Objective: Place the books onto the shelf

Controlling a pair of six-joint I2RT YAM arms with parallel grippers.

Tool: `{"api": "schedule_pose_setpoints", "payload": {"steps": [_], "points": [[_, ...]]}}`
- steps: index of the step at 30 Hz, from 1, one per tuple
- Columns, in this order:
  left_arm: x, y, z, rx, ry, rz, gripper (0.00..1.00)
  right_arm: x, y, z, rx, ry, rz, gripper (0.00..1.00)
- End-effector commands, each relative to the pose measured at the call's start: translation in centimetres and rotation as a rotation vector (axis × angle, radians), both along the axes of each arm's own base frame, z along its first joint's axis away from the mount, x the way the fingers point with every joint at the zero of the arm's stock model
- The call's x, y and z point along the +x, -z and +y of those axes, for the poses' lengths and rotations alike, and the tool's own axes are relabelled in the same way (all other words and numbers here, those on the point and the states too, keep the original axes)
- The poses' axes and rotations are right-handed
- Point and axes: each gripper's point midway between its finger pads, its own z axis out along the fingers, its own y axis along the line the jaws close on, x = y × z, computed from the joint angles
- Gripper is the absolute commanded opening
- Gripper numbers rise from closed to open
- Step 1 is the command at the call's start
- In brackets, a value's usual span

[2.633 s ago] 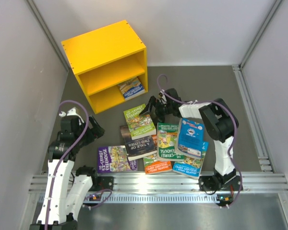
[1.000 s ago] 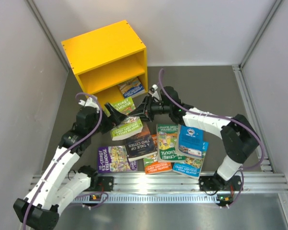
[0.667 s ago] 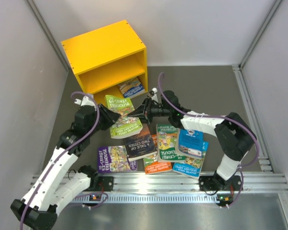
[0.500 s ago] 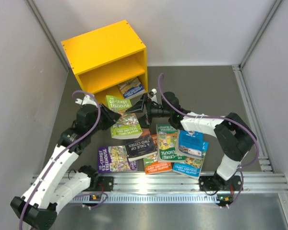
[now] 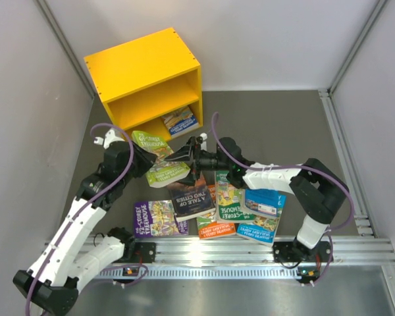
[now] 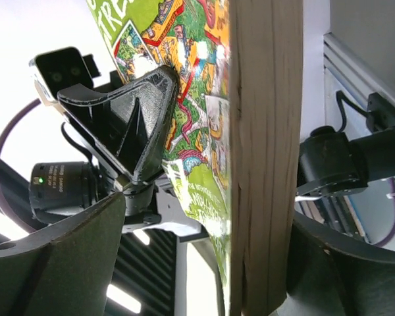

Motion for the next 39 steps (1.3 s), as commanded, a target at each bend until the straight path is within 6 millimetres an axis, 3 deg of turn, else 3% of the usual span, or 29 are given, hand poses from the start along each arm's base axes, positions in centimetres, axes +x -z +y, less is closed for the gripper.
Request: {"api": "schedule_pose_setpoints", "payload": {"steps": [1, 5, 10, 13, 17, 20, 24, 26, 27, 29, 30, 31, 34, 39], "points": [[1.0, -1.6, 1.5, 0.049, -0.074, -0.06, 0.0, -1.9, -8.3, -0.7, 0.217, -0.023, -0.085, 0.78], [0.6, -1.2, 1.9, 0.063, -0.081, -0.052, 0.0, -1.4, -8.1, -0.9, 0.2, -0.004, -0.09, 0.62], [0.3, -1.5, 2.0, 0.06, -0.078, -0.065, 0.0, -0.5, -6.9, -1.3, 0.167, 0.034, -0.083, 0.51], [0.2, -1.6, 1.9, 0.059, -0.073, -0.069, 0.0, 0.1, -6.6, -1.3, 0.159, 0.051, -0.086, 0.38], [-0.1, -1.5, 2.2, 0.068, -0.078, -0.062, 0.0, 0.4, -6.6, -1.7, 0.142, 0.067, -0.109, 0.14], [-0.5, -1.4, 2.5, 0.078, -0.085, -0.056, 0.0, 0.8, -4.9, -2.5, 0.046, 0.088, -0.102, 0.0], [-1.0, -1.0, 2.5, 0.09, -0.066, -0.043, 0.01, 1.8, -2.4, -4.8, -0.08, 0.122, -0.12, 0.0], [-1.3, -0.7, 2.3, 0.105, -0.028, -0.036, 0.38, 2.9, -1.5, -6.3, -0.148, 0.141, -0.171, 0.0], [-1.4, -0.5, 2.2, 0.112, -0.014, -0.03, 0.52, 2.9, 0.4, -7.1, -0.236, 0.126, -0.183, 0.0], [-2.1, -0.3, 2.4, 0.132, 0.004, -0.016, 0.77, 4.3, 0.9, -8.8, -0.302, 0.154, -0.204, 0.0], [-2.3, -0.4, 2.4, 0.137, 0.01, -0.018, 0.91, 4.2, 2.2, -9.7, -0.363, 0.147, -0.178, 0.0], [-2.6, -0.7, 2.7, 0.146, 0.013, -0.031, 0.99, 5.1, 2.4, -10.6, -0.394, 0.158, -0.214, 0.0], [-3.6, -0.7, 4.2, 0.201, -0.013, -0.035, 0.99, 5.9, 3.6, -11.8, -0.457, 0.156, -0.219, 0.0], [-5.3, 0.8, 6.4, 0.309, -0.03, 0.005, 0.99, 7.1, 4.4, -11.4, -0.503, 0.124, -0.237, 0.0]]}}
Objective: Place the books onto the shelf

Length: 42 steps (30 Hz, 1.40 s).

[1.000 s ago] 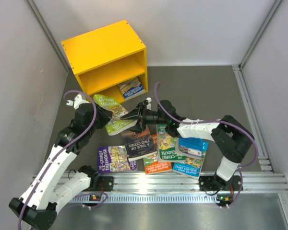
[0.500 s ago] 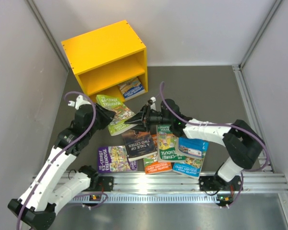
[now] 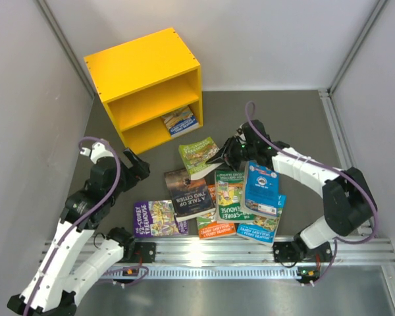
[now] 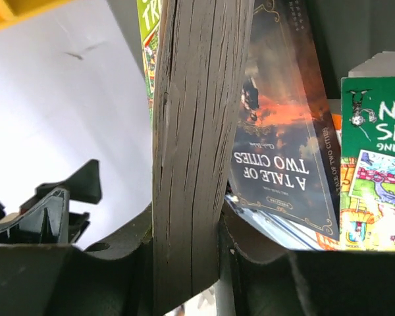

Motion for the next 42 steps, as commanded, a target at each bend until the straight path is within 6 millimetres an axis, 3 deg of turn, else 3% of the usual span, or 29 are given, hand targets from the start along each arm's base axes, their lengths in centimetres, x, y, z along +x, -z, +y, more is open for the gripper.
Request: {"api": "schedule_pose_setpoints", "payload": {"steps": [1, 6, 10, 24, 32, 36, 39, 42], "points": [[-1.4, 0.6, 2.4, 0.126, -0.019, 0.015, 0.99, 1.3, -4.4, 1.8, 0.044, -0.105, -0.161, 0.0], [-2.0, 1.8, 3.0, 0.154, -0.023, 0.021, 0.99, 3.1, -5.4, 2.8, 0.029, -0.119, -0.184, 0.0], [-2.0, 1.5, 3.2, 0.157, -0.024, 0.004, 0.99, 5.0, -6.3, 4.1, 0.035, -0.128, -0.198, 0.0], [-2.5, 0.8, 4.2, 0.192, -0.049, 0.007, 0.99, 11.8, -4.1, 8.5, -0.002, -0.142, -0.221, 0.0], [-1.9, -1.4, 4.4, 0.212, -0.054, -0.037, 0.99, 16.0, -1.7, 9.9, -0.028, -0.076, -0.215, 0.0], [-1.2, -0.7, 4.0, 0.217, -0.046, -0.029, 0.99, 18.3, 0.1, 10.1, -0.029, -0.027, -0.18, 0.0], [-0.9, 0.4, 3.4, 0.206, -0.022, -0.012, 0.99, 20.3, 3.1, 10.2, -0.019, 0.02, -0.125, 0.0], [-0.9, 0.8, 3.2, 0.203, -0.02, -0.007, 0.99, 22.3, 3.5, 10.0, 0.003, 0.076, -0.112, 0.01]]}}
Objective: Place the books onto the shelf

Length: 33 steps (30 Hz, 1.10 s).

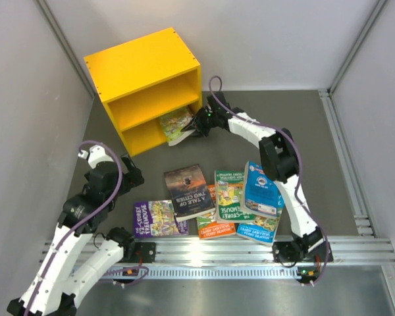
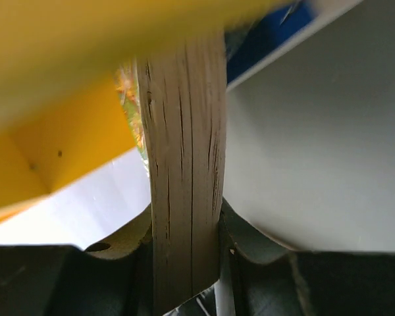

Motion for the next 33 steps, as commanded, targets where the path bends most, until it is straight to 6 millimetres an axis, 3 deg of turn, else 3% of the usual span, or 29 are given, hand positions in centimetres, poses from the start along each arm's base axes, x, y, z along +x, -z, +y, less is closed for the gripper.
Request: {"api": "schedule_pose_setpoints", "payload": {"steps": [1, 3, 4, 6, 7, 8, 13, 22, 26, 29, 30, 31, 33], "points": [[0.8, -0.2, -0.5, -0.006, 0.014, -0.029, 0.99, 4.4, -1.4, -0.2, 0.08, 0.104, -0.041, 0.07], [0.9, 0.0, -0.5, -0.008, 0.015, -0.03, 0.99, 5.3, -0.7, -0.7, 0.092, 0.151, -0.007, 0.14], [0.9, 0.1, -0.5, -0.008, 0.015, -0.03, 0.99, 5.8, -0.9, -0.7, 0.112, 0.166, -0.012, 0.28], [1.0, 0.4, -0.7, -0.008, 0.021, -0.024, 0.99, 6.4, -1.0, -1.0, 0.136, 0.2, 0.004, 0.44], [1.0, 0.6, -0.7, -0.009, 0.021, -0.021, 0.99, 6.6, -1.2, -1.1, 0.144, 0.205, -0.002, 0.6], [1.1, 0.8, -0.7, -0.009, 0.021, -0.019, 0.99, 6.8, -1.3, -1.2, 0.147, 0.21, -0.002, 0.64], [1.5, 0.6, -0.9, 0.001, 0.029, -0.024, 0.99, 5.6, -2.4, -2.0, 0.153, 0.194, -0.008, 0.8], [1.9, 0.8, -0.9, 0.012, 0.027, -0.019, 0.99, 0.7, -3.1, -4.0, 0.124, 0.114, -0.006, 0.93], [1.8, 0.6, -0.8, 0.012, 0.02, -0.028, 0.99, -1.3, -3.9, -4.6, 0.105, 0.076, -0.043, 0.93], [1.8, 0.3, -0.6, 0.011, 0.016, -0.035, 0.99, -2.4, -4.9, -3.9, 0.116, 0.041, -0.071, 0.89], [1.7, 0.3, -0.6, 0.011, 0.016, -0.035, 0.99, -2.8, -5.1, -3.4, 0.12, 0.028, -0.078, 0.83], [1.7, 0.3, -0.6, 0.011, 0.014, -0.032, 0.99, -2.9, -5.3, -3.1, 0.128, 0.02, -0.087, 0.65], [1.7, 0.1, -0.5, 0.011, 0.012, -0.033, 0.99, -3.4, -4.8, -2.3, 0.127, 0.006, -0.079, 0.43]]}}
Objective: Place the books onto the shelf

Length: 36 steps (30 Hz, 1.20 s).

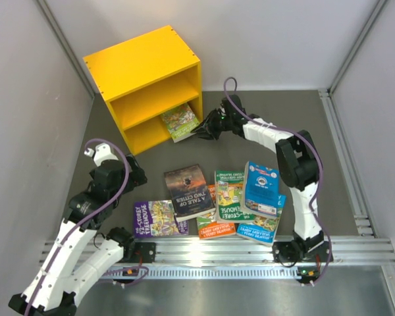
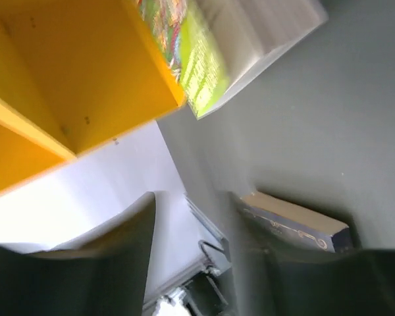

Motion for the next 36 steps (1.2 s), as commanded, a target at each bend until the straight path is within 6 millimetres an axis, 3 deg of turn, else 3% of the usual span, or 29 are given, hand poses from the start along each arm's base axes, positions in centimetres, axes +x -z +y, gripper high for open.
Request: {"api": "schedule_pose_setpoints", "payload": {"steps": [1, 3, 7, 11, 16, 17, 19, 36], "points": [[0.6, -1.6, 0.2, -0.003, -0.015, -0.055, 0.95, -1.3, -2.8, 2.0, 0.039, -0.057, -0.084, 0.17], [0.5, -2.0, 0.2, -0.007, -0.012, -0.061, 0.87, -1.8, -2.0, 2.4, 0.023, -0.06, -0.067, 0.0], [0.1, -4.1, 0.4, -0.029, -0.018, -0.089, 0.67, -2.7, -0.6, 2.6, -0.03, -0.042, -0.034, 0.0], [-0.7, -5.2, 0.4, -0.067, -0.019, -0.111, 0.68, -2.4, 1.0, 2.8, -0.057, -0.015, -0.01, 0.0], [-1.7, -4.9, 0.9, -0.079, -0.042, -0.098, 0.72, -0.2, 2.2, 3.6, -0.079, 0.008, 0.01, 0.0], [-1.9, -5.0, 1.1, -0.078, -0.045, -0.102, 0.72, 0.3, 1.8, 4.0, -0.074, 0.011, 0.002, 0.0], [-2.3, -5.2, 1.5, -0.072, -0.055, -0.105, 0.72, 0.8, 3.0, 4.1, -0.097, 0.026, 0.03, 0.0], [-3.2, -4.8, 2.8, -0.051, -0.1, -0.109, 0.73, 5.5, 5.2, 5.0, -0.084, 0.121, 0.067, 0.0]]}}
